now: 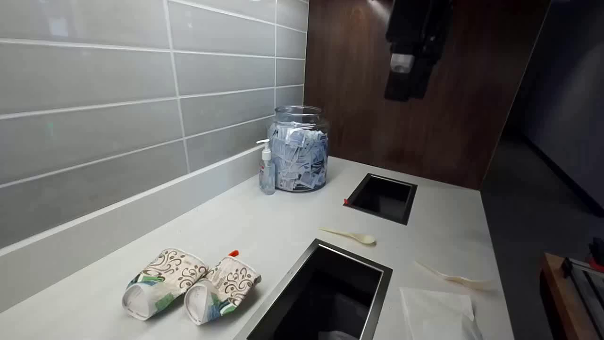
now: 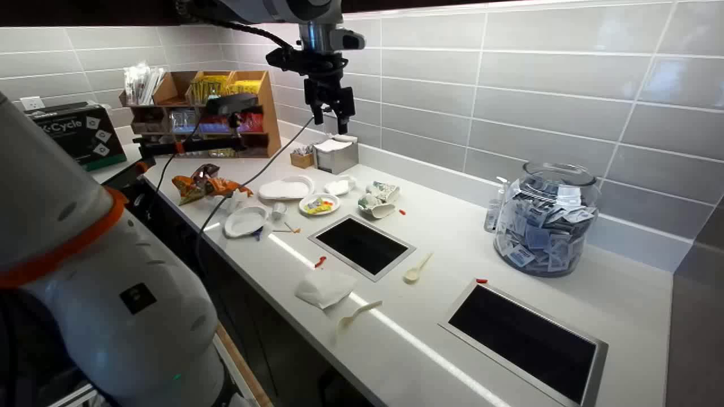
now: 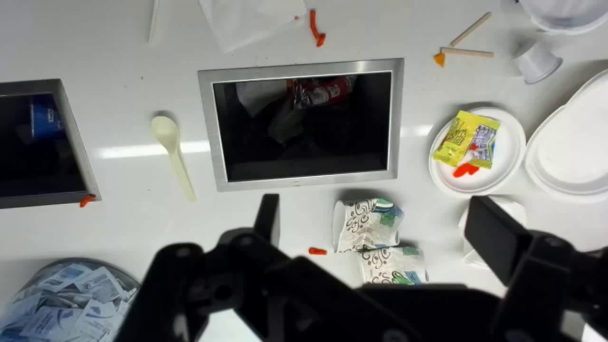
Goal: Use the towel to sweep the contents into the sink
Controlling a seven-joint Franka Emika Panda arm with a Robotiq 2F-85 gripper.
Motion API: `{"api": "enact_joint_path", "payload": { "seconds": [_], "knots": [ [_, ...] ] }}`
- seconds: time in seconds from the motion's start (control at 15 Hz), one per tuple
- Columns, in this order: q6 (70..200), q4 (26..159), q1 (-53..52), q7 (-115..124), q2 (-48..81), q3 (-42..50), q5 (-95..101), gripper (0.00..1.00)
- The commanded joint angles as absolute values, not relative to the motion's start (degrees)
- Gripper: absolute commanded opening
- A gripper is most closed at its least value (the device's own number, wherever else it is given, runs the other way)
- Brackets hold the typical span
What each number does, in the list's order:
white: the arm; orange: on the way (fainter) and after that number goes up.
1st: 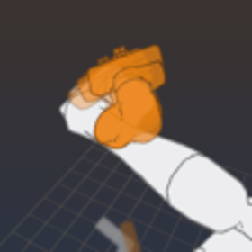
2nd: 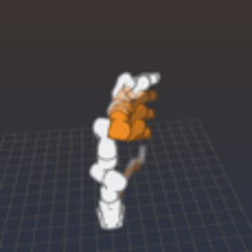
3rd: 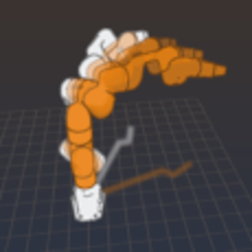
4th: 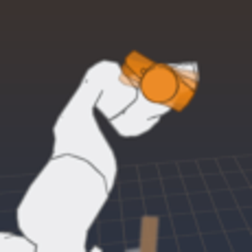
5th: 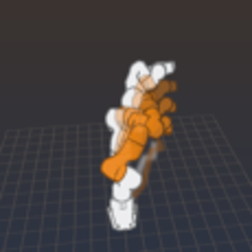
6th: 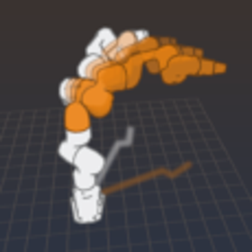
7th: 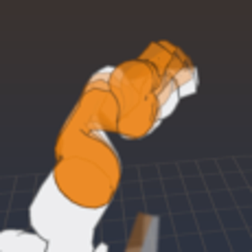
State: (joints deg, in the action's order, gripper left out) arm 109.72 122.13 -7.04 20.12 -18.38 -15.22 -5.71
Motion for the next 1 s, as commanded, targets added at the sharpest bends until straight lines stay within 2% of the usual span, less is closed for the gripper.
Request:
{"api": "enact_joint_path", "payload": {
  "seconds": [0.0, 0.6, 0.93],
  "knots": [
    [109.6, 122.0, -7.7, 20.3, -18.3, -14.7, -5.5, 1.00],
    [109.6, 122.0, -7.7, 20.3, -18.3, -14.7, -5.5, 1.00],
    [101.3, 126.8, -7.5, 20.5, -18.5, -13.2, -7.4, 1.00]
  ]
}}
